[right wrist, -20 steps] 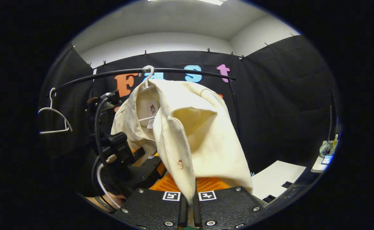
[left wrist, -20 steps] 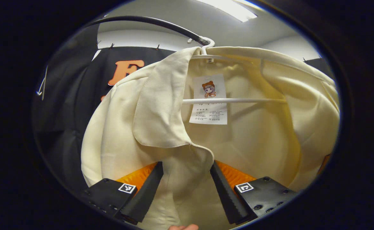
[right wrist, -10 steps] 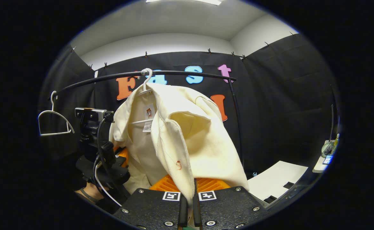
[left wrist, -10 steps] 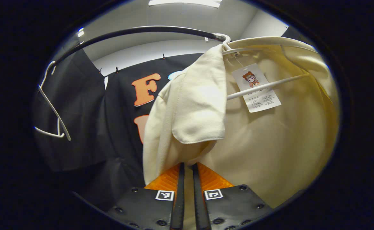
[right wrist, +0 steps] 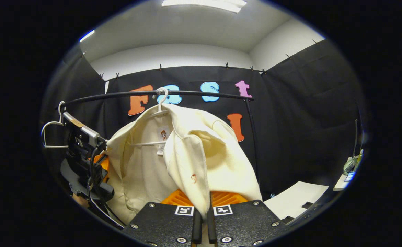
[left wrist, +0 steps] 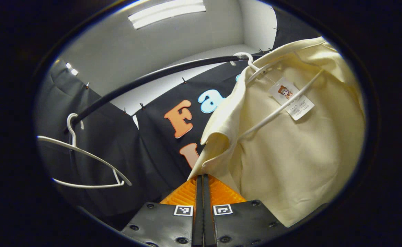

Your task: Grasp the clothes on the hanger with both hands and then place them into the laundry hamper below.

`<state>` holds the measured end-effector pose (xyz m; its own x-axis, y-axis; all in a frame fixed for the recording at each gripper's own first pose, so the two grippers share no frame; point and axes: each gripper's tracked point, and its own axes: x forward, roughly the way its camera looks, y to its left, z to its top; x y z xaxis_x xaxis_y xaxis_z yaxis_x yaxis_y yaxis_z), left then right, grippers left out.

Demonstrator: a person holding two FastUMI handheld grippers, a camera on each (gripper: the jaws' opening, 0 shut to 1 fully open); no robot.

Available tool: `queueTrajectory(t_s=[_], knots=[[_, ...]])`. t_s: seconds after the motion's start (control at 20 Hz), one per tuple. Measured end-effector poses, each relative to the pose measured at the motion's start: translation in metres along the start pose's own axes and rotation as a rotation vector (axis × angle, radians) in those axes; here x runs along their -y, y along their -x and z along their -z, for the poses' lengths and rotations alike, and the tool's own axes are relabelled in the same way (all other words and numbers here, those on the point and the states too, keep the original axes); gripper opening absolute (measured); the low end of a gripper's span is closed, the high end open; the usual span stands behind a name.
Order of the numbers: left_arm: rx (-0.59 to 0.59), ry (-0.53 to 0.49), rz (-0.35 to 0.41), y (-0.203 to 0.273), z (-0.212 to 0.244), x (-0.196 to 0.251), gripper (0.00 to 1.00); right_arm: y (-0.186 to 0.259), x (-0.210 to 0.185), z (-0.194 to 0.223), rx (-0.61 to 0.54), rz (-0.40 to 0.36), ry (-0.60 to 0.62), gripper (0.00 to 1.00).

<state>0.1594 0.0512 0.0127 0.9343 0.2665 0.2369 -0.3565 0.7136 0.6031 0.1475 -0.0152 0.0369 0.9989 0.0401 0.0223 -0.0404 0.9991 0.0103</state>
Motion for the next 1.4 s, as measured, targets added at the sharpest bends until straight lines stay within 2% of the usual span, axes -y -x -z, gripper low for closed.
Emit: queueTrajectory(t_s=[0.1, 0.3, 0.35, 0.4, 0.55, 0.8, 0.95, 1.15, 1.25, 1.4], knots=[[0.019, -0.015, -0.033, -0.014, -0.007, -0.014, 0.07, 0.004, 0.010, -0.019, 0.038, 0.010, -0.006, 0.06], [0.048, -0.035, -0.053, -0.025, -0.022, -0.029, 0.07, 0.010, 0.025, -0.070, 0.130, 0.024, 0.027, 0.06], [0.052, -0.035, -0.058, -0.028, -0.022, -0.034, 0.02, 0.009, 0.028, -0.084, 0.156, 0.026, 0.036, 0.06], [0.054, -0.031, -0.064, -0.033, -0.023, -0.037, 0.07, 0.009, 0.032, -0.099, 0.182, 0.028, 0.046, 0.06], [0.054, -0.030, -0.092, -0.051, -0.028, -0.037, 0.07, 0.012, 0.054, -0.144, 0.249, 0.030, 0.065, 0.06], [0.051, -0.007, -0.096, -0.062, -0.027, -0.031, 0.07, -0.027, 0.076, -0.222, 0.338, 0.090, 0.119, 0.06], [0.049, 0.002, -0.093, -0.070, -0.024, -0.029, 0.07, -0.066, 0.100, -0.248, 0.351, 0.130, 0.166, 0.06], [0.054, 0.013, -0.092, -0.073, -0.025, -0.027, 0.07, -0.129, 0.137, -0.236, 0.279, 0.163, 0.231, 0.06], [0.052, 0.013, -0.087, -0.076, -0.023, -0.025, 0.07, -0.158, 0.167, -0.201, 0.169, 0.216, 0.244, 0.06], [0.049, 0.014, -0.079, -0.079, -0.022, -0.022, 0.07, -0.168, 0.187, -0.149, 0.071, 0.239, 0.152, 0.07]])
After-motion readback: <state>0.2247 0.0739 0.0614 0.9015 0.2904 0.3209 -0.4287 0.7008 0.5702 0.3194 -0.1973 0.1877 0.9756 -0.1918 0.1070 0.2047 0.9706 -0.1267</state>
